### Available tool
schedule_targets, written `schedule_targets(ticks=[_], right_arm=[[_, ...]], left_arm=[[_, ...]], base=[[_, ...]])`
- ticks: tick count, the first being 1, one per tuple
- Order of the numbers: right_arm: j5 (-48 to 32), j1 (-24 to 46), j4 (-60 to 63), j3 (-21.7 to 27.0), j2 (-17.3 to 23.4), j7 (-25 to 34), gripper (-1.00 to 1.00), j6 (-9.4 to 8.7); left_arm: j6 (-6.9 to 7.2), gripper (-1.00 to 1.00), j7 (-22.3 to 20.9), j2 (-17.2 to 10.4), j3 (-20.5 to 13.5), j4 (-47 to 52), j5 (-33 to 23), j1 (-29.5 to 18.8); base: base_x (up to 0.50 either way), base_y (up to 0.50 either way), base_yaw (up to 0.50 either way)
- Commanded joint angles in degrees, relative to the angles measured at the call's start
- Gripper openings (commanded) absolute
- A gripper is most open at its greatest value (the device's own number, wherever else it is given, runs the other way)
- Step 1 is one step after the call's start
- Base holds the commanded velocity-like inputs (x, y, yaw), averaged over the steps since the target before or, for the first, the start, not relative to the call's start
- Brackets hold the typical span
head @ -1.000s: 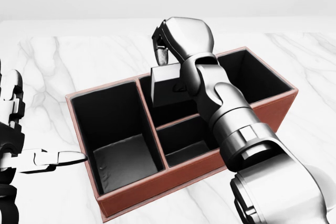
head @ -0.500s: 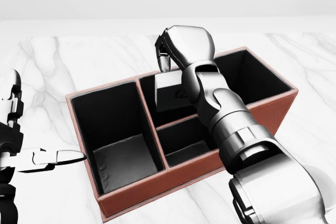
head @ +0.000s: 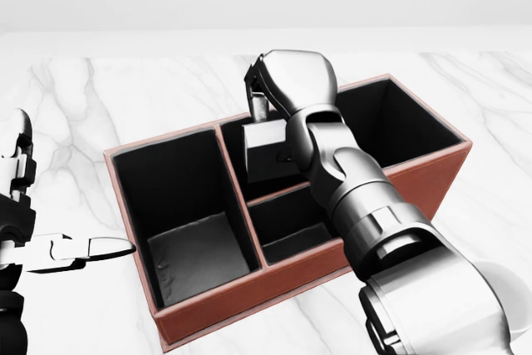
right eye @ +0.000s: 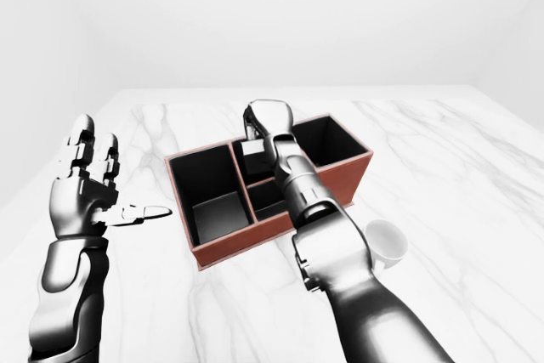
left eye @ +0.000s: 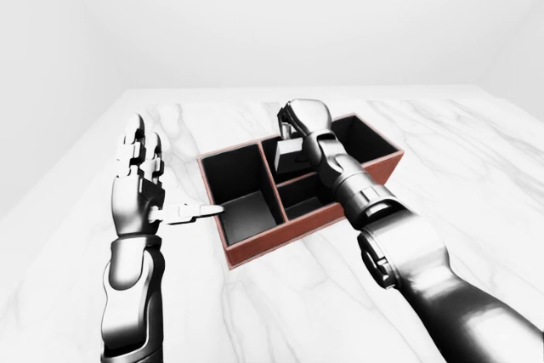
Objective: Pick up the book and place it in the front compartment of the caddy.
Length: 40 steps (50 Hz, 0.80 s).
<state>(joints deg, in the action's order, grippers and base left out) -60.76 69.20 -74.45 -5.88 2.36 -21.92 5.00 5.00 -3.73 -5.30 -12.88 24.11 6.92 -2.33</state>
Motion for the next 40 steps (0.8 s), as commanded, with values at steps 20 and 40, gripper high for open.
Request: schedule_targets(ticks=[20, 40], right_arm=[[-2.0, 1.1, 0.0, 0.8, -0.2, -3.0, -1.00, 0.00], [-2.6, 1.8, -0.1, 0.7, -1.2, -3.5, -1.00, 0.00]], left_arm=[[0.00, 1.00, 0.1, 0.0, 0.1, 0.0, 0.0, -0.1], [0.00, 1.00, 0.1, -0.1, -0.1, -0.2, 0.1, -0.2]], base=[[0.00, 0.00, 0.00], [0.00, 0.00, 0.00]])
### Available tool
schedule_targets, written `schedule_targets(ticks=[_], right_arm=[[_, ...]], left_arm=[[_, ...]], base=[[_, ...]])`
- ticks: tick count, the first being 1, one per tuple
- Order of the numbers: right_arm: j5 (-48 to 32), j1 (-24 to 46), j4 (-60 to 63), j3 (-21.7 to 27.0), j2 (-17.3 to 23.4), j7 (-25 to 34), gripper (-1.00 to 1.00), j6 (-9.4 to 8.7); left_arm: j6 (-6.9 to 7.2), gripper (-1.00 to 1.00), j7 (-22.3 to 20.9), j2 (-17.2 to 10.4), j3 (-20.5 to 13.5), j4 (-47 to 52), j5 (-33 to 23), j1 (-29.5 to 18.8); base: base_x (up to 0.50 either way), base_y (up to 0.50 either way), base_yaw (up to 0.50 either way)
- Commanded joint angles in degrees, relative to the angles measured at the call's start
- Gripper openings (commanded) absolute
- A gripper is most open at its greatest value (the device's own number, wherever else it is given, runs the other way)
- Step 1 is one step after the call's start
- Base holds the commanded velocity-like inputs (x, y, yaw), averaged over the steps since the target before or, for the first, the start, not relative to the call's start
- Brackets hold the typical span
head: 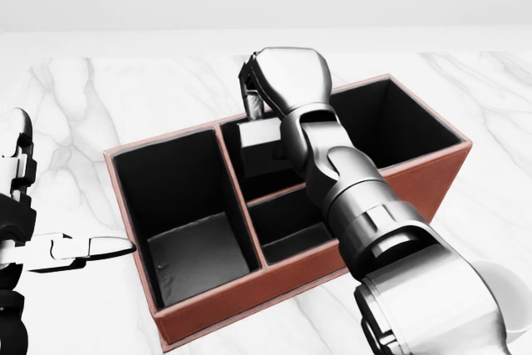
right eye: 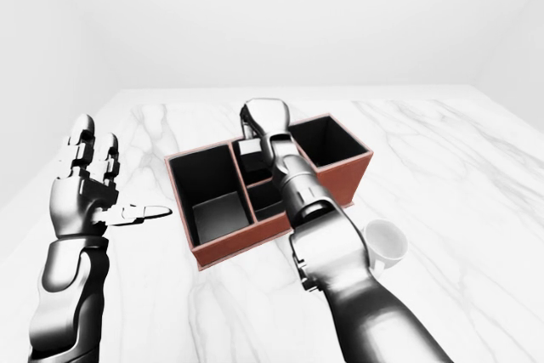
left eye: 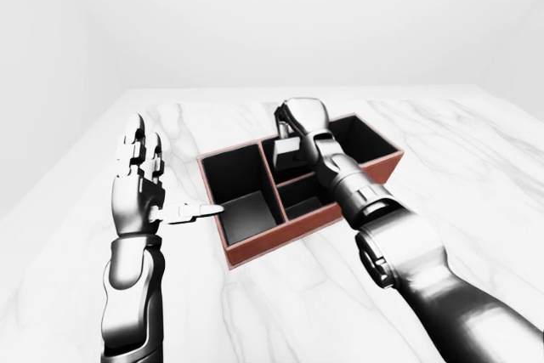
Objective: Pick up the book and place it in the front compartment of the caddy.
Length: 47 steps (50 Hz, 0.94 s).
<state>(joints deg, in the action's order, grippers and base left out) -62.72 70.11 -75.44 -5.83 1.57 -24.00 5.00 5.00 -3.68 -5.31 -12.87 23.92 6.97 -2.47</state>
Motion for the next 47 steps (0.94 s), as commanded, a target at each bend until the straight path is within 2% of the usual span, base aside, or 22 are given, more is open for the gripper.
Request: schedule_targets(ticks=[1, 8, 9, 34, 47], right_arm=[[-0.7, 0.9, 0.9, 0.6, -0.4, -1.4, -1.00, 0.00], [-0.9, 0.9, 0.8, 0.5, -0.5, -2.0, -1.00, 0.00], [-1.0, 0.9, 0.8, 0.6, -0.5, -2.5, 1.00, 0.00], [-1.0, 0.0, 1.1, 0.6, -0.4, -2.3, 1.00, 0.00], [3.4, 0.1, 4.5, 1.8, 0.4, 0.7, 1.00, 0.00]], left_arm=[[0.00, 1.00, 0.0, -0.1, -0.1, 0.0, 0.1, 0.0], [0.00, 1.00, 0.0, -0.1, -0.1, 0.3, 0.1, 0.0], [0.00, 1.00, 0.0, -0.1, -0.1, 0.3, 0.1, 0.1], [0.00, 1.00, 0.2, -0.1, -0.2, 0.2, 0.1, -0.1], [0.00, 1.00, 0.3, -0.4, -0.9, 0.4, 0.5, -0.3]], base=[[0.00, 0.00, 0.00], [0.00, 0.00, 0.00], [0.00, 0.00, 0.00], [0.00, 0.00, 0.00], [0.00, 0.00, 0.00]])
